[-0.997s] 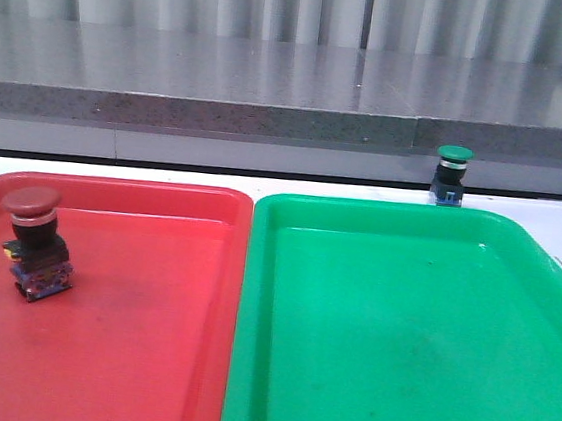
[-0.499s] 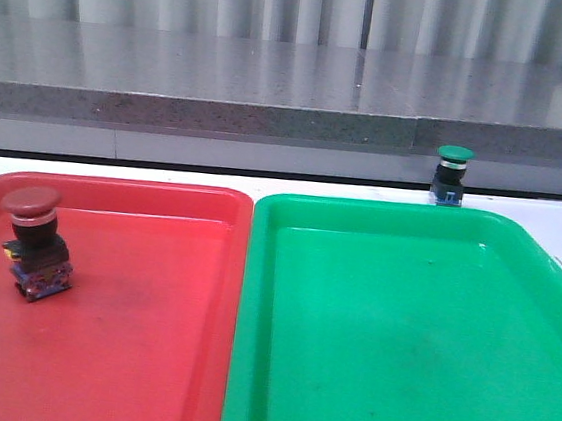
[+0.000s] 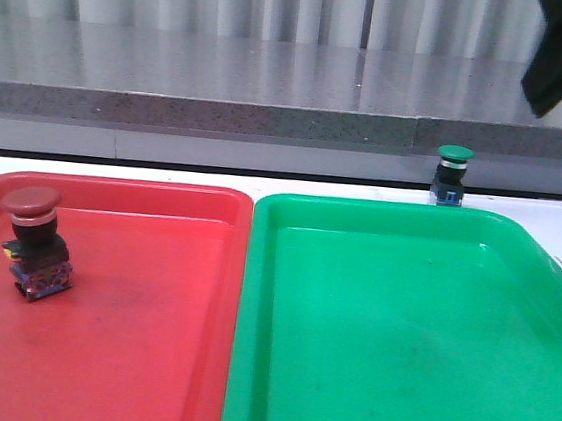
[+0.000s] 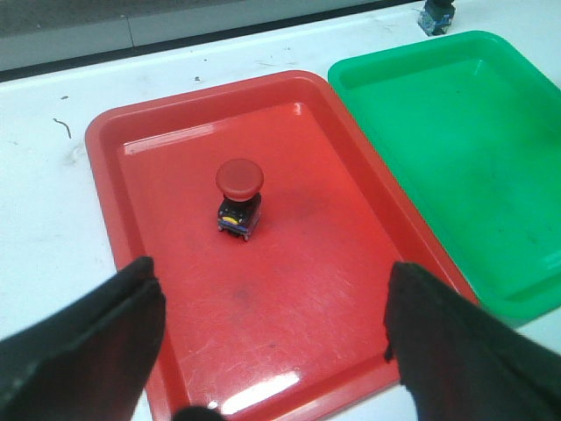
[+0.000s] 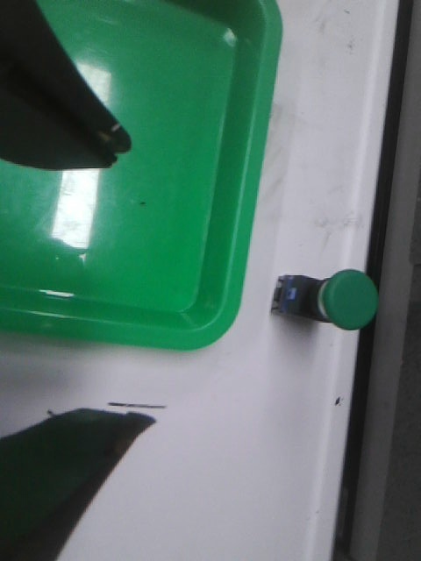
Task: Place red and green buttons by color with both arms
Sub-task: 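Lower the right gripper onto the green-capped button and grasp it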
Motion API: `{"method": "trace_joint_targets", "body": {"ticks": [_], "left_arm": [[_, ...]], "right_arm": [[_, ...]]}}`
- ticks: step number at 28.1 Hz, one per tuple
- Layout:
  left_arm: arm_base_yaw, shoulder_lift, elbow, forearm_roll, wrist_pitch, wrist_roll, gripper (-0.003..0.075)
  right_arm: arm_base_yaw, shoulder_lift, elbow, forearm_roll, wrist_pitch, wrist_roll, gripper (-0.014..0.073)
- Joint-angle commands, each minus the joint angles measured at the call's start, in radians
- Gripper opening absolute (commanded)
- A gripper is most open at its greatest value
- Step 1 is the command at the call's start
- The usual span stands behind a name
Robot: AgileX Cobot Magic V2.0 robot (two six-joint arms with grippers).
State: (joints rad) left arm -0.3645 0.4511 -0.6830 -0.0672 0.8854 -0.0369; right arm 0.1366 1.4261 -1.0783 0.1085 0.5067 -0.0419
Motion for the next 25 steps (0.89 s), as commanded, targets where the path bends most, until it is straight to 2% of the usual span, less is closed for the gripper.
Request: {"method": "trace_joint_targets", "body": {"ticks": [1, 14, 22, 23, 25], "left_arm": [[-0.007, 0.007, -0.025, -0.006, -0.064, -0.008, 0.0512], [-0.007, 0.007, -0.025, -0.006, -0.064, -0.008, 0.0511], [-0.007, 0.007, -0.025, -0.006, -0.064, -0.008, 0.0511], [-0.007, 0.007, -0.025, -0.006, -0.064, -0.008, 0.0511], [-0.007, 0.007, -0.025, -0.006, -0.064, -0.008, 0.0511]], "right_arm": [[0.005, 0.079, -0.120, 0.001, -0.072, -0.014, 0.0582], [0.005, 0.514, -0.514, -0.001, -0.076, -0.014, 0.0582], [0.003, 0.674, -0.655, -0.001, -0.105, -0.014, 0.0575], [0.003, 0.683, -0.662, -0.001, -0.104, -0.014, 0.0554], [0.003, 0.691, -0.665, -0.003, -0.108, -0.014, 0.0458]]}}
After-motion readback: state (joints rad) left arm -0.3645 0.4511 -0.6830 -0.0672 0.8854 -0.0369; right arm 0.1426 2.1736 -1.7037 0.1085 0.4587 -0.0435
